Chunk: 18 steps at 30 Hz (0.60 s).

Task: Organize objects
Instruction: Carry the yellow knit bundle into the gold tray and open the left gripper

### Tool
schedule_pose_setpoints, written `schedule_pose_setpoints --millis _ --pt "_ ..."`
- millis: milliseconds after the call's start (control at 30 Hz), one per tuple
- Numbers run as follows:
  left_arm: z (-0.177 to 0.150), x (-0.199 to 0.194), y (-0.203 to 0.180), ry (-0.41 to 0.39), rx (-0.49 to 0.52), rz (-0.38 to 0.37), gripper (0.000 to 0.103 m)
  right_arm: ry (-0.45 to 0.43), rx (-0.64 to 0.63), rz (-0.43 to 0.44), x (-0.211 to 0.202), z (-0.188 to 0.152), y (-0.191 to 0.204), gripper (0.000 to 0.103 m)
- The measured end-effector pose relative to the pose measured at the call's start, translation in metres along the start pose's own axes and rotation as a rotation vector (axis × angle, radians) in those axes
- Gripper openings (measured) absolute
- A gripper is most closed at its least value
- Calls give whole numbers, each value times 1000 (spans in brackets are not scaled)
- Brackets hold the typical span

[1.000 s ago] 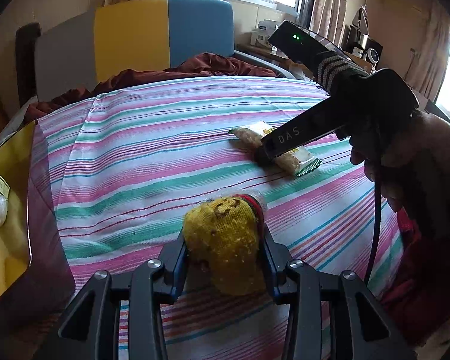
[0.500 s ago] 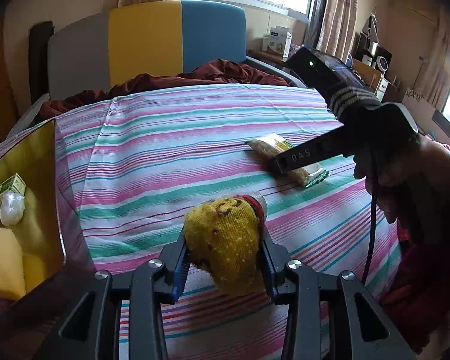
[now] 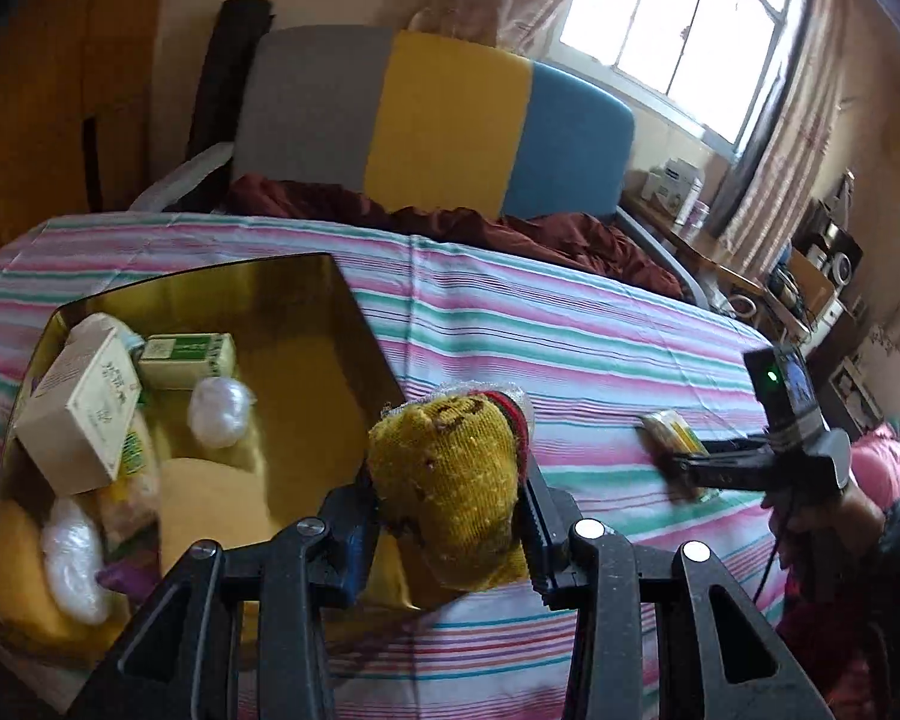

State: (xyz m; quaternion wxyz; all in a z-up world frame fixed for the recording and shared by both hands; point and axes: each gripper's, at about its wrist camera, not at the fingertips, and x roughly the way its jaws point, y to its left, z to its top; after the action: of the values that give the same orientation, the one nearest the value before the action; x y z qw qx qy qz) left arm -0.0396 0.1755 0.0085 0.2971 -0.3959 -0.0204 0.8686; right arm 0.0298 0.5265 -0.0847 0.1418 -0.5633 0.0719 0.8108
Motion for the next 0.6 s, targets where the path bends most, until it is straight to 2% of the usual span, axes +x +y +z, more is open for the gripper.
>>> schedule_pose_setpoints --millis 167,333,500,600 --pt "24 19 50 43 -125 58 41 0 -2 -3 -5 -2 6 49" --pt "50 46 69 65 -146 120 41 0 -3 -4 -4 0 5 49" --pt "71 83 77 103 -155 139 42 0 -2 -5 -2 2 4 49" --pt "79 105 79 120 -131 184 47 0 -3 -5 -2 3 5 49"
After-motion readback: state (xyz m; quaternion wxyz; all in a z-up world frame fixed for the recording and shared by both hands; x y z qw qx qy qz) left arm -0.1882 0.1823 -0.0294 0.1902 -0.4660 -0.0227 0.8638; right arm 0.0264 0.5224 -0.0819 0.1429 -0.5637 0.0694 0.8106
